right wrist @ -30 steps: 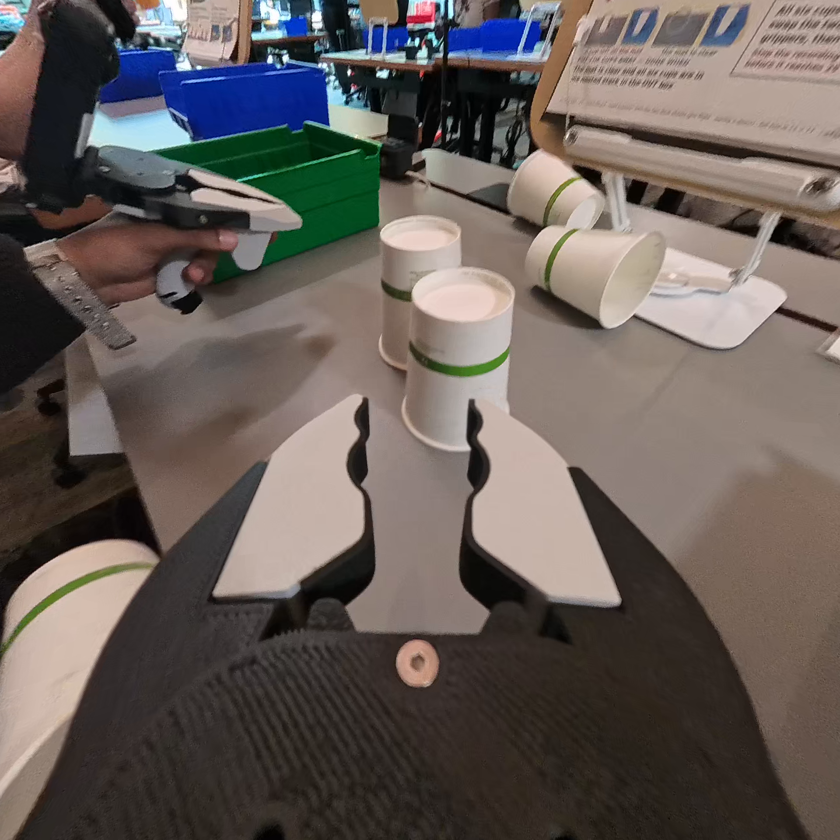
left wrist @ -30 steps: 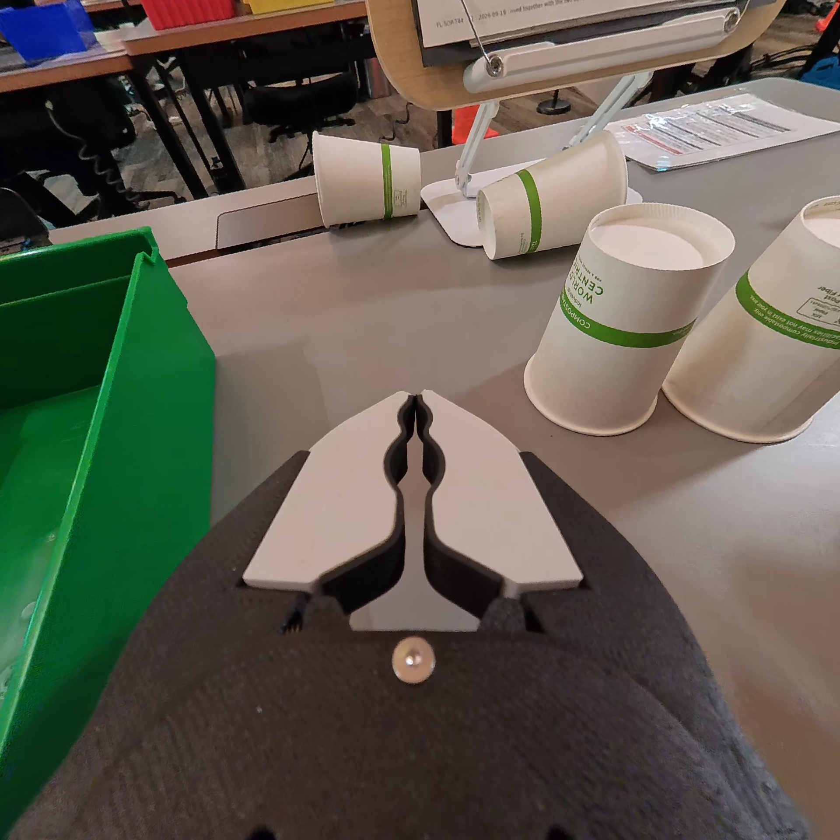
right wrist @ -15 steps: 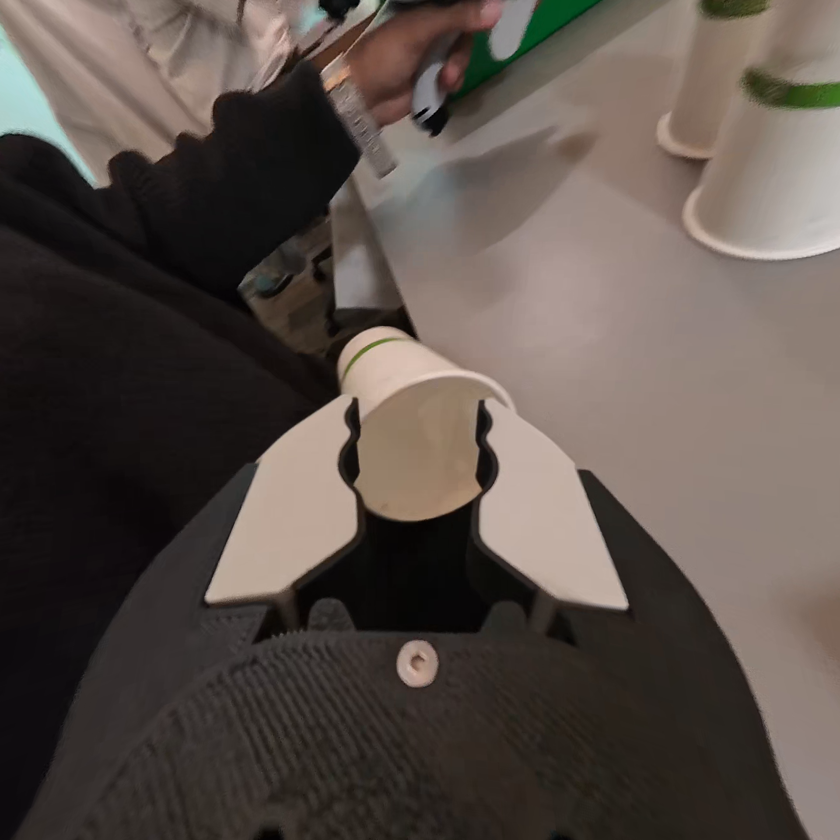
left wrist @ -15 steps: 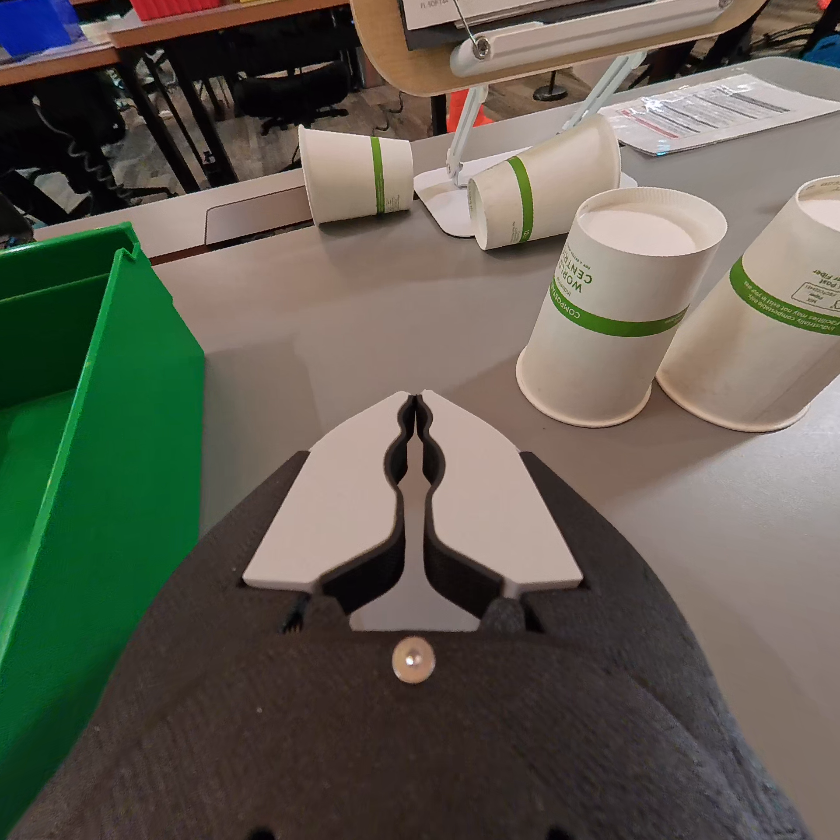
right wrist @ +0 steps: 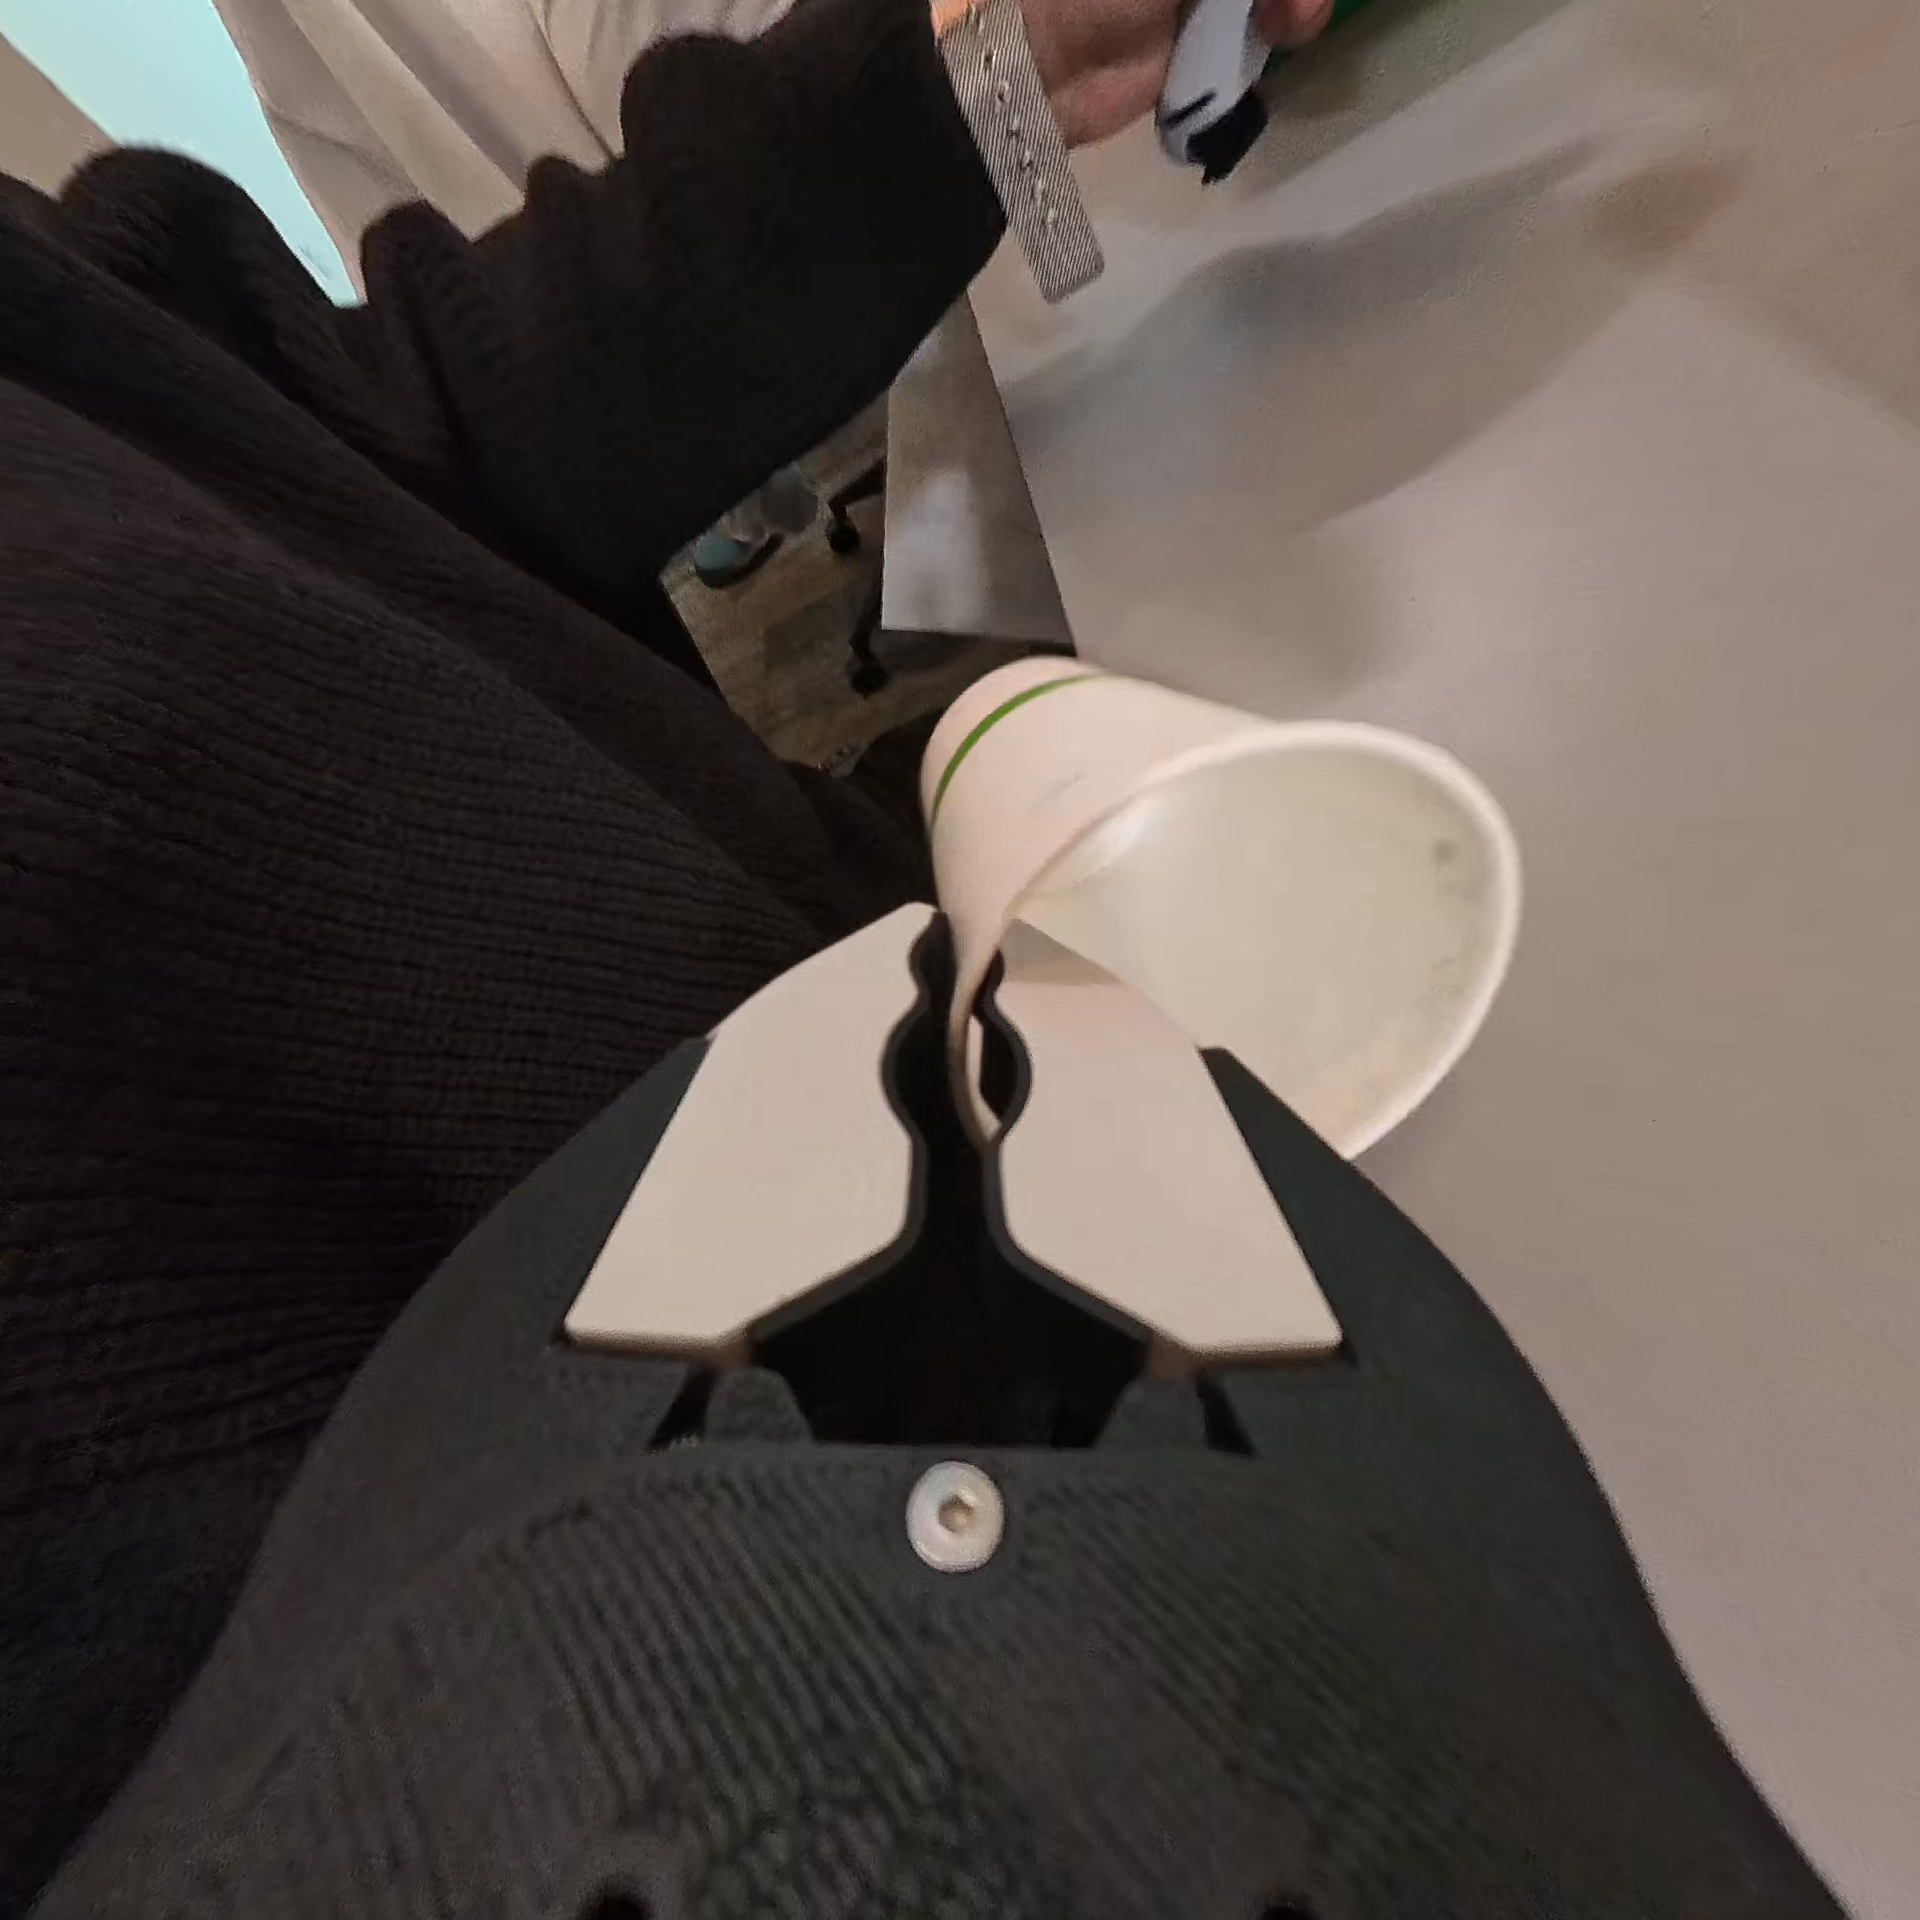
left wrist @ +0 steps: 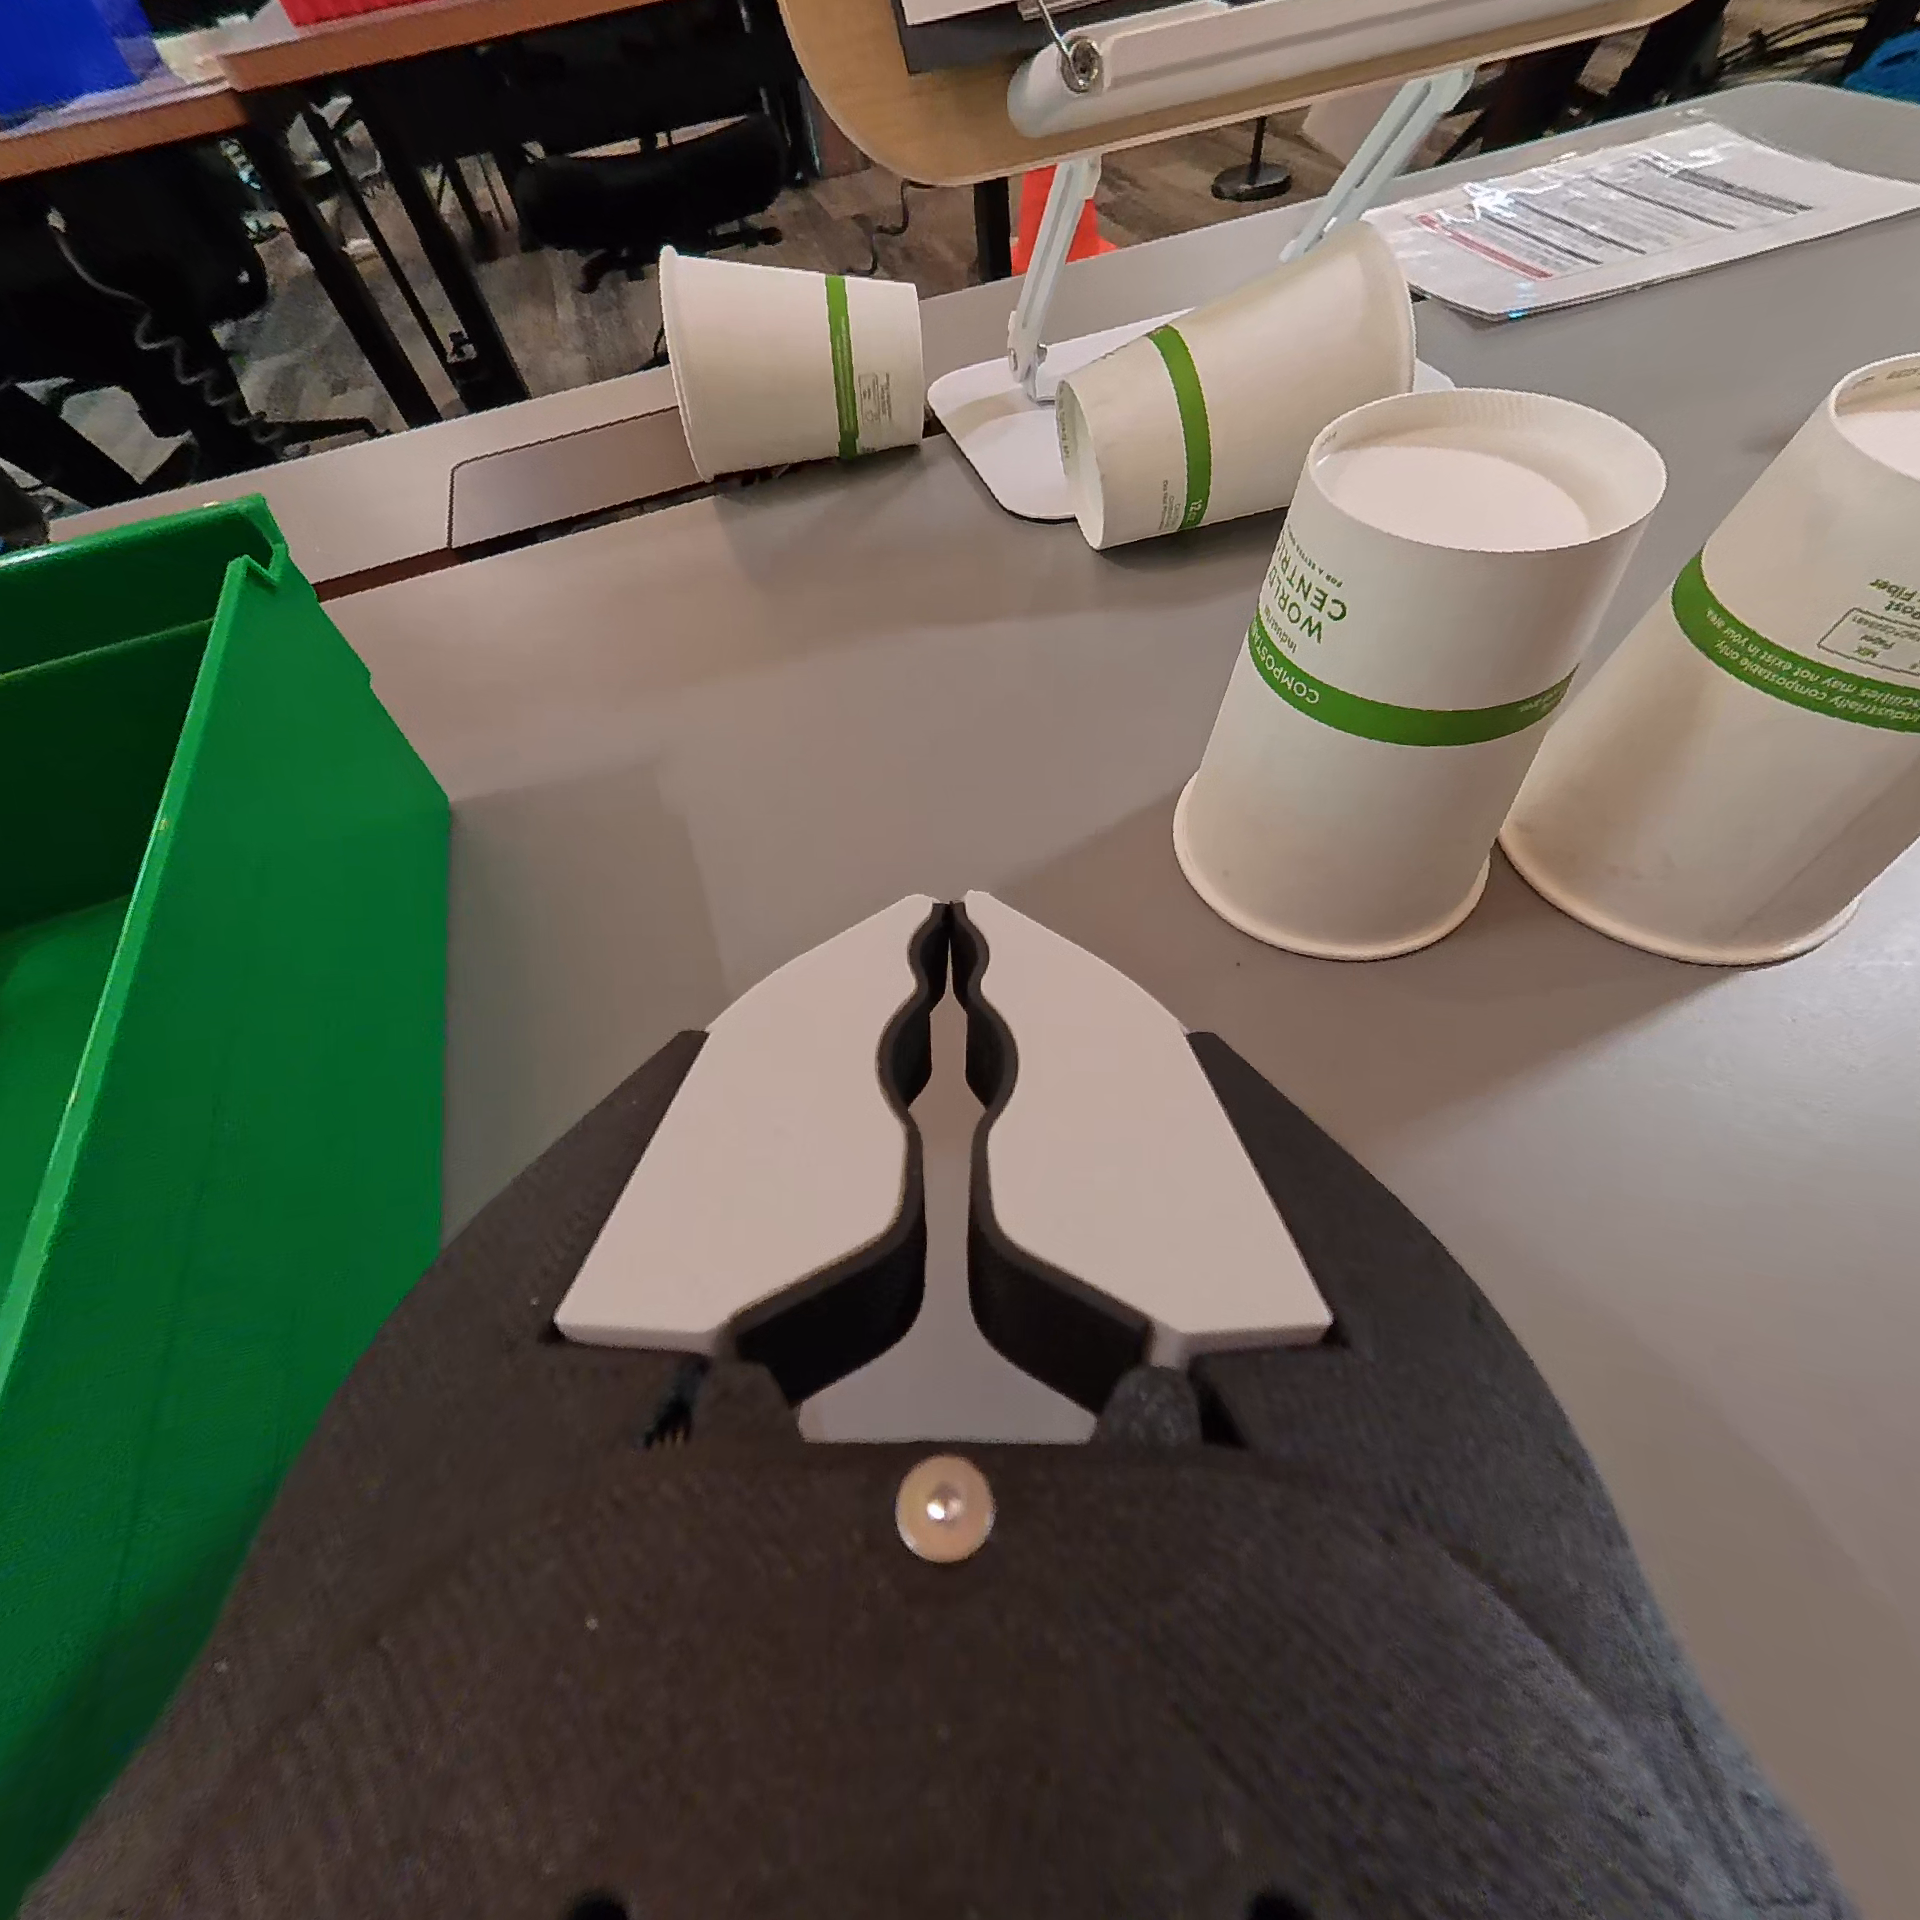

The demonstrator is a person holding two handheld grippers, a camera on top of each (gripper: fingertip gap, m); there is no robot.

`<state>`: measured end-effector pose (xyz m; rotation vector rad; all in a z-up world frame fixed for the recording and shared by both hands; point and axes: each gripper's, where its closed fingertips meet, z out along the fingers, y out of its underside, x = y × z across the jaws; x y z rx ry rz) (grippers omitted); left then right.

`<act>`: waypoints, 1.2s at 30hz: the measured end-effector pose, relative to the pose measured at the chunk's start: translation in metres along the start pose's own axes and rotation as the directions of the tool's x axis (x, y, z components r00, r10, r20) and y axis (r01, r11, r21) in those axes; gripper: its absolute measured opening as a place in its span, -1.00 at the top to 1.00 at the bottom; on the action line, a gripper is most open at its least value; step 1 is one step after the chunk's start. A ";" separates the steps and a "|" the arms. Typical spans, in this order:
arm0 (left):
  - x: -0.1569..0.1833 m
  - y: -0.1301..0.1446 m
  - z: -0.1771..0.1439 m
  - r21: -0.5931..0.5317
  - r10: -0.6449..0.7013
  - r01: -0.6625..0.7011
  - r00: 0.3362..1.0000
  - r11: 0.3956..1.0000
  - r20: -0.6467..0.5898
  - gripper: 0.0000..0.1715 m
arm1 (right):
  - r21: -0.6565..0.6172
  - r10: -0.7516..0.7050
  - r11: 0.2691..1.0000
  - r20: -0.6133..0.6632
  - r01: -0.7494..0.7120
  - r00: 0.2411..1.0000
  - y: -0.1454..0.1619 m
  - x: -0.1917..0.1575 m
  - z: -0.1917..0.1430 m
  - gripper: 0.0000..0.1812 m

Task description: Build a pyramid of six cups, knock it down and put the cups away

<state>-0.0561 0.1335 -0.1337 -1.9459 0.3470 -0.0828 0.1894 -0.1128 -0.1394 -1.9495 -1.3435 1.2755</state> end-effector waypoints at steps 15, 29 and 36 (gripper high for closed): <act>0.006 0.004 0.004 -0.018 0.016 -0.017 1.000 1.000 -0.012 0.99 | 0.216 -0.033 0.973 -0.231 0.084 0.972 -0.034 0.038 -0.043 0.98; 0.021 0.006 0.006 -0.024 0.034 -0.035 0.998 0.999 -0.043 0.99 | -0.148 -0.246 0.969 -0.520 0.197 0.818 -0.032 0.089 -0.092 0.99; 0.027 0.004 0.006 -0.020 0.043 -0.045 0.997 0.999 -0.061 0.99 | -0.599 -0.469 0.782 -0.387 0.171 0.794 -0.026 0.121 -0.109 0.99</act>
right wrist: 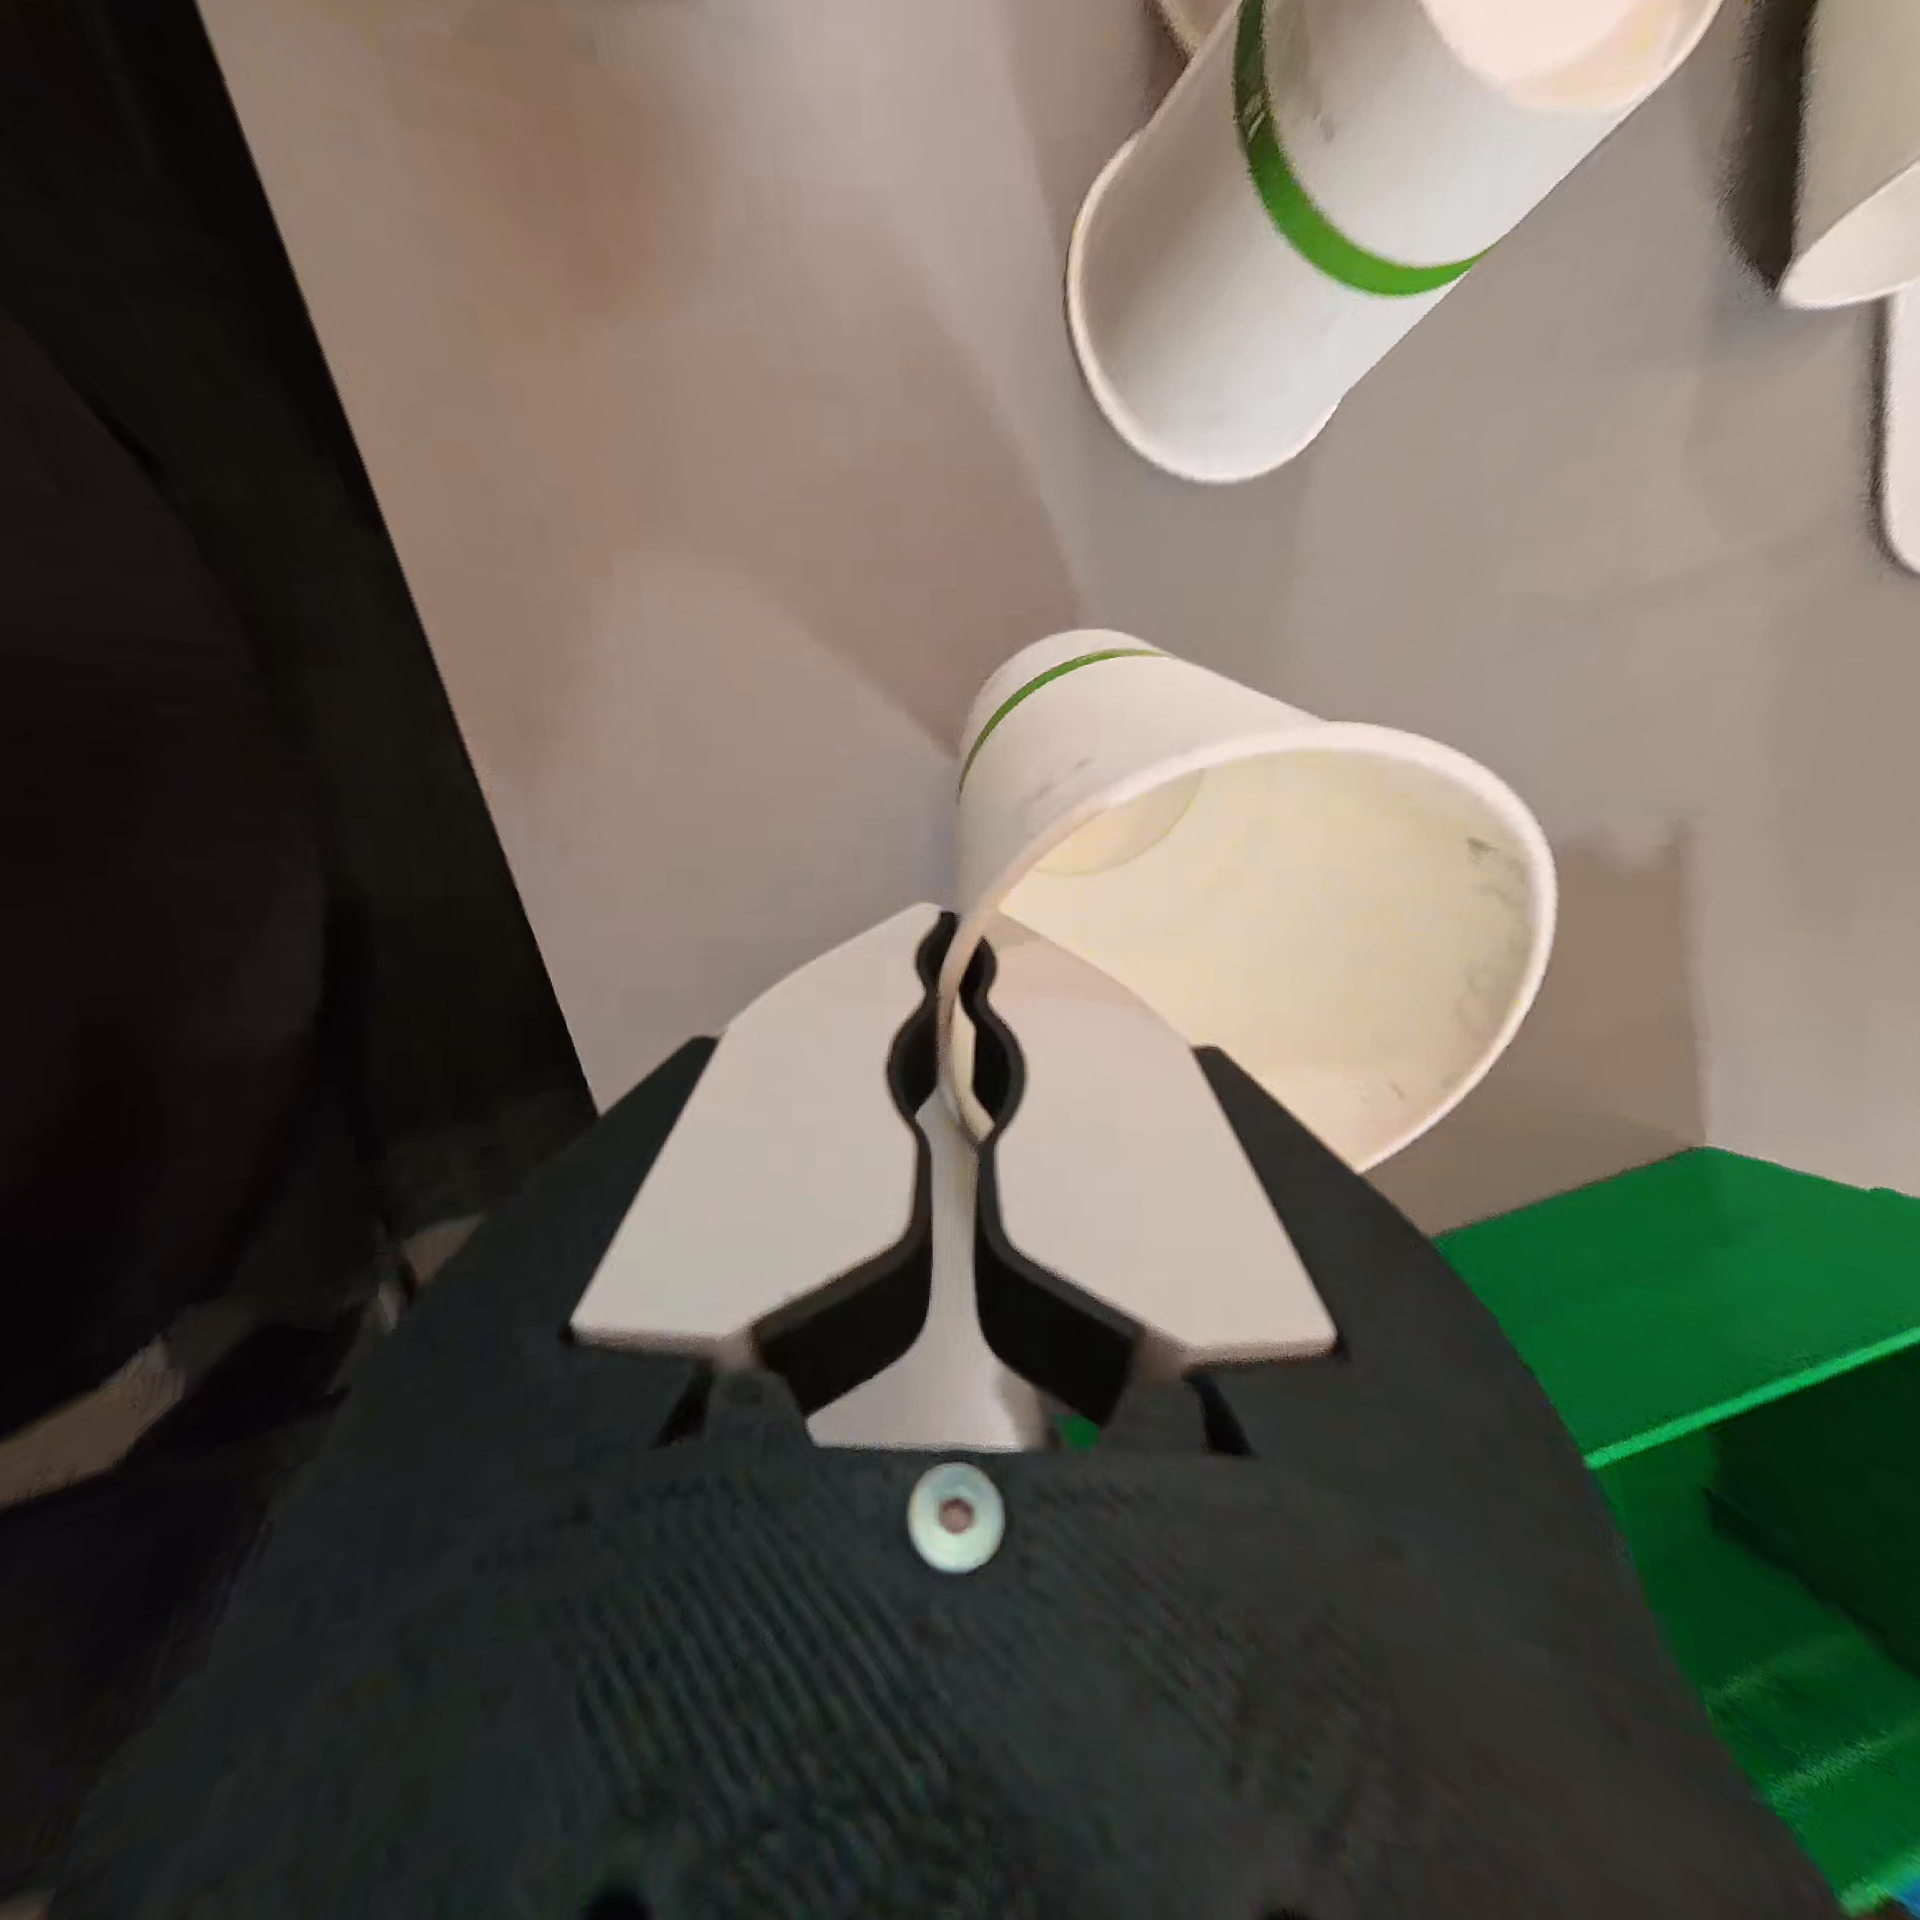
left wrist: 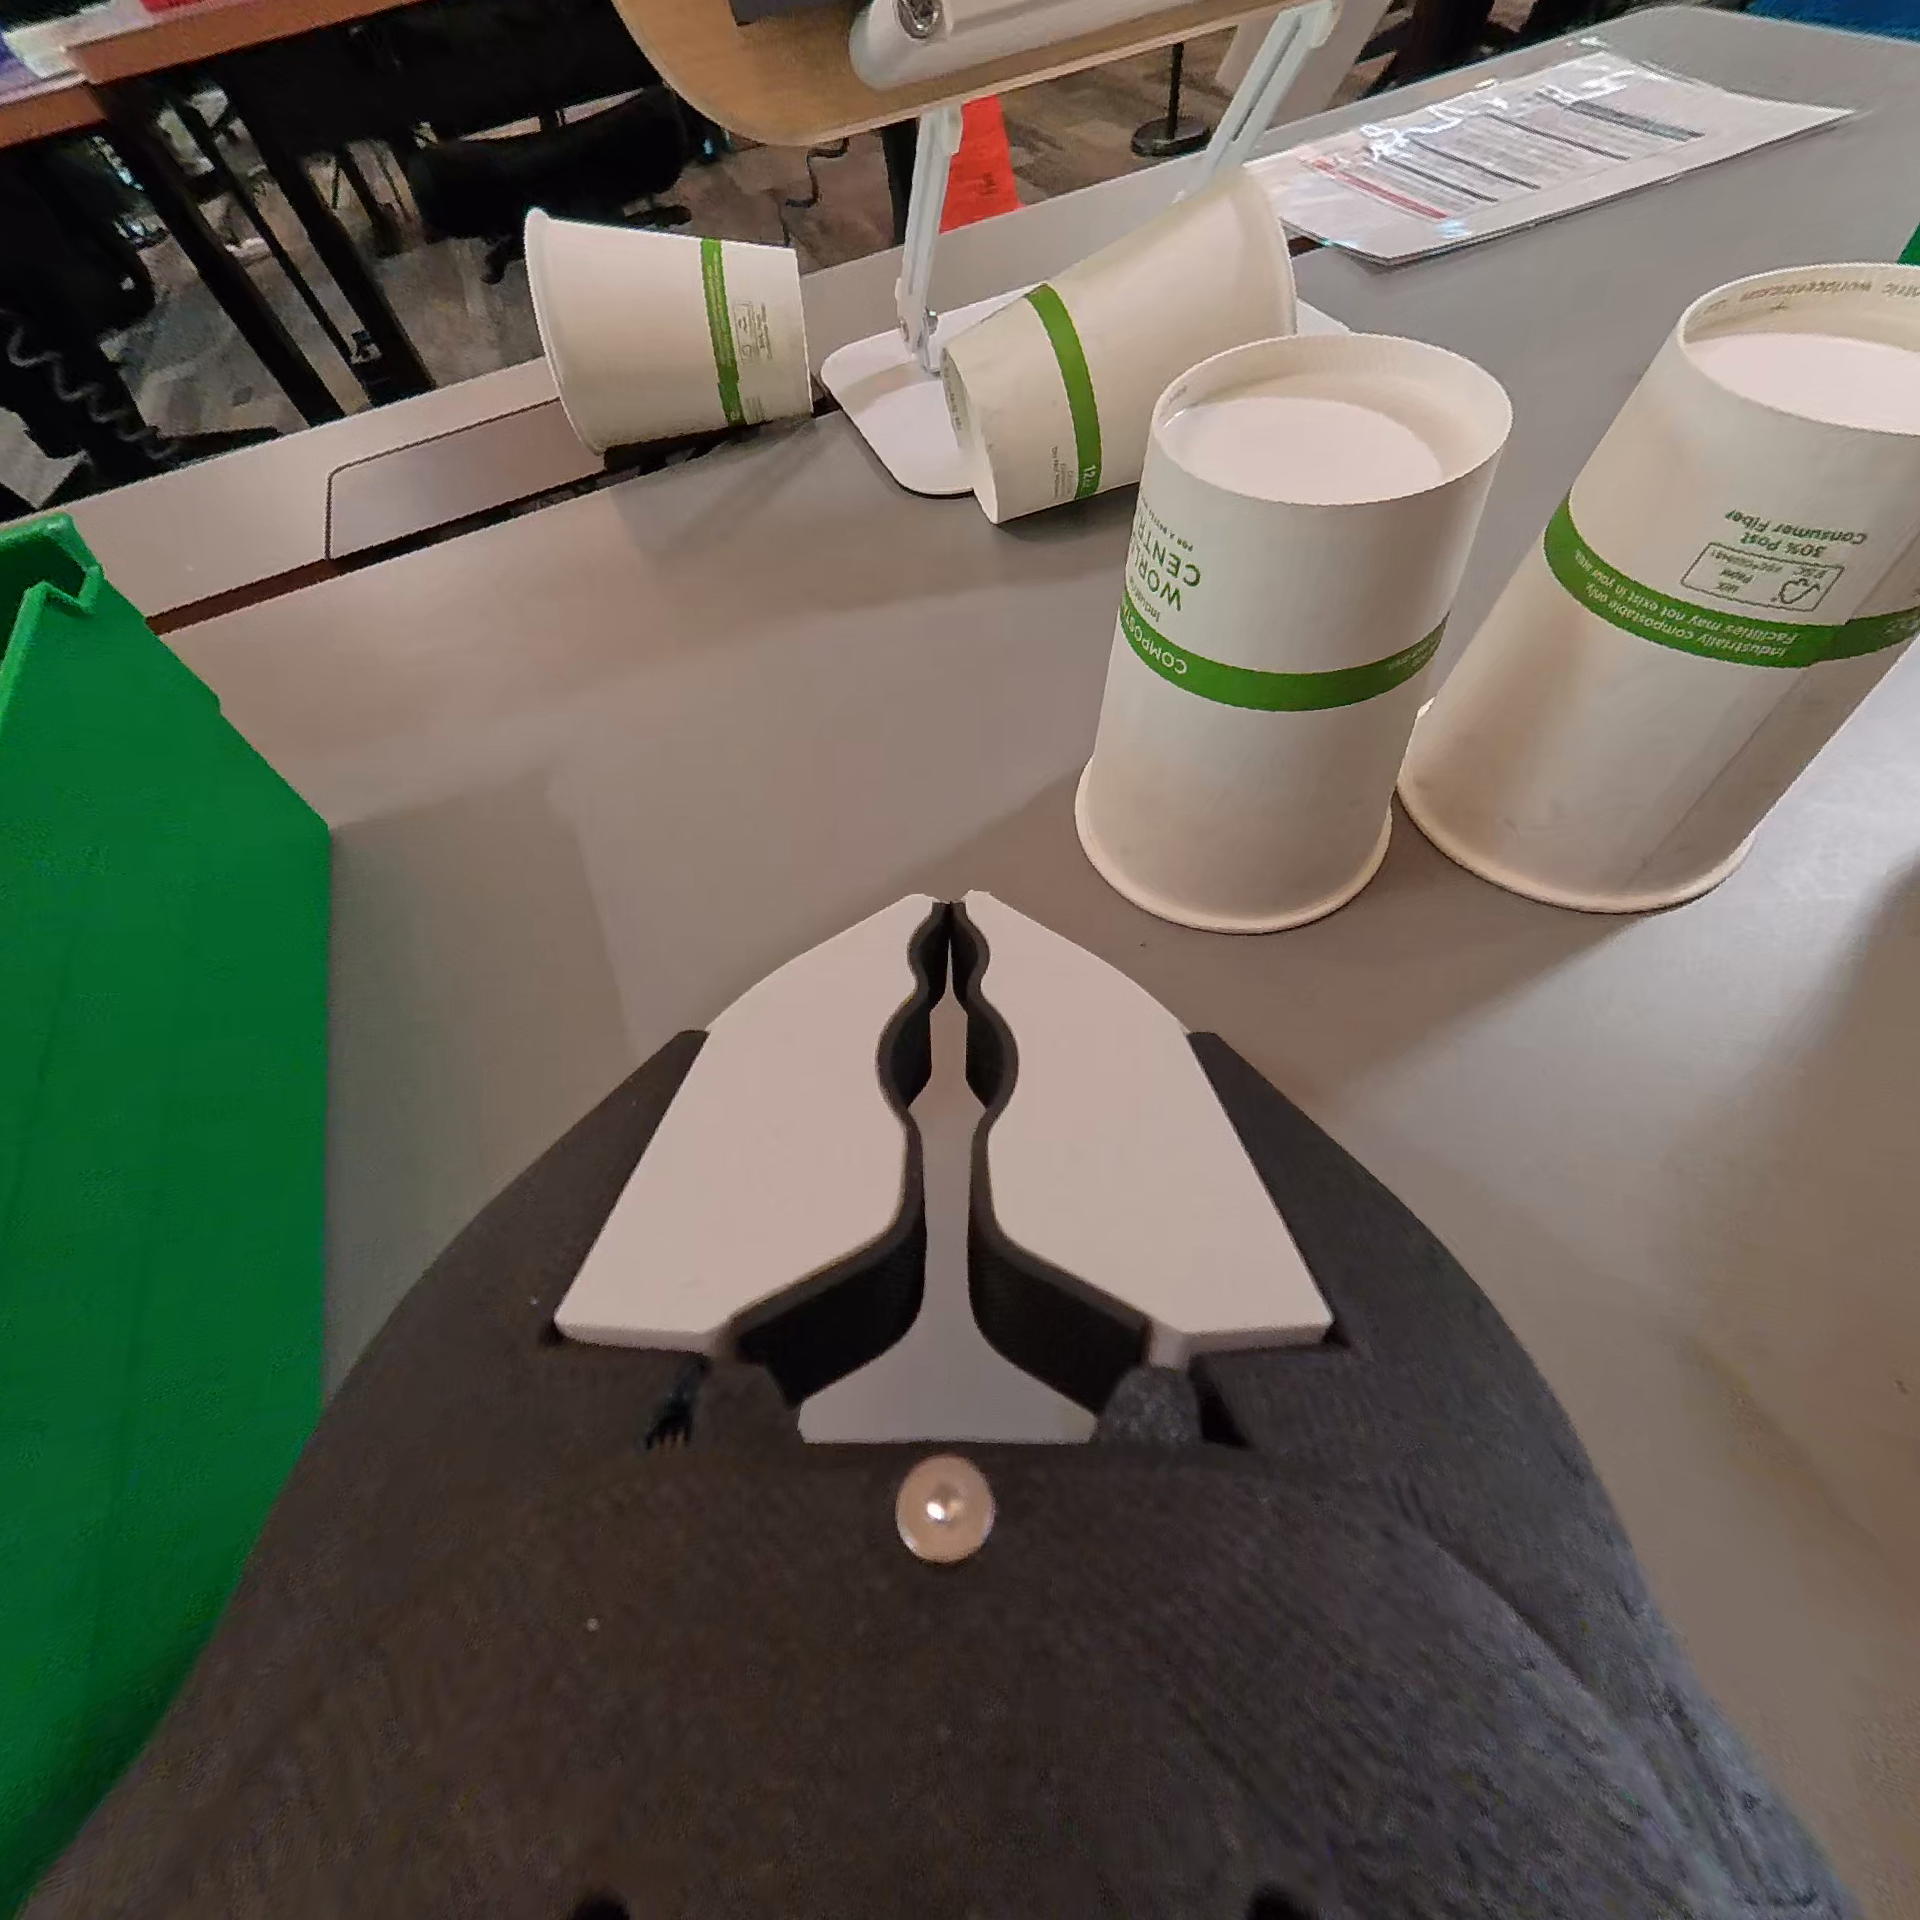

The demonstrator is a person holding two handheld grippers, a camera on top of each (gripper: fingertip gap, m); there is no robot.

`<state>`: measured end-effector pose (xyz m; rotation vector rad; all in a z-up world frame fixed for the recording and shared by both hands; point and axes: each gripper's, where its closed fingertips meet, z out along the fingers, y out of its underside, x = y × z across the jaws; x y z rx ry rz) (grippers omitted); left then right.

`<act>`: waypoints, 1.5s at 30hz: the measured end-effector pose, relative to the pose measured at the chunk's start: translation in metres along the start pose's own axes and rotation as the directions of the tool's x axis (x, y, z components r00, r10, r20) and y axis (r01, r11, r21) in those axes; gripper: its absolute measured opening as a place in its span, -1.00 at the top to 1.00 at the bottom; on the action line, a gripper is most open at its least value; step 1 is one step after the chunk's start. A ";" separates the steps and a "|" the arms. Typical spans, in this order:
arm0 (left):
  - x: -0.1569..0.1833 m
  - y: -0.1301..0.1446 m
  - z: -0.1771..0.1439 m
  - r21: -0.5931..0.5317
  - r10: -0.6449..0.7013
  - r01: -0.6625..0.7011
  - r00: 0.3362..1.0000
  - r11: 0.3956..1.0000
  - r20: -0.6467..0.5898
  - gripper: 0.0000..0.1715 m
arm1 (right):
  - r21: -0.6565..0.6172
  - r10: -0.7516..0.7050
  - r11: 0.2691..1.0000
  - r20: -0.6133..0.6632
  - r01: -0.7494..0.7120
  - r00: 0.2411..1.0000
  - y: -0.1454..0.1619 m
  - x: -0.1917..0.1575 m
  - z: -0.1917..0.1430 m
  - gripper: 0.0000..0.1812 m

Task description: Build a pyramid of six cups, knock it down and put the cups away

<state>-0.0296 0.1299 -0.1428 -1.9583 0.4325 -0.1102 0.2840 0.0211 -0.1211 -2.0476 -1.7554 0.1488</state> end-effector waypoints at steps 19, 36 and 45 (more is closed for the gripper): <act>0.001 -0.008 -0.010 0.070 -0.118 0.121 0.992 0.990 -0.045 0.99 | 0.028 0.140 0.990 -0.108 -0.138 0.984 -0.021 0.027 -0.005 0.36; 0.247 -0.003 -0.120 0.217 0.192 -0.103 0.874 0.971 -0.446 0.97 | 0.515 0.831 0.552 -0.276 -0.656 0.483 0.219 -0.145 -0.130 0.26; 0.491 0.005 -0.127 0.214 0.246 -0.120 0.474 0.969 -0.846 0.75 | 0.438 0.872 0.472 -0.357 -0.765 0.334 0.337 -0.188 -0.099 0.23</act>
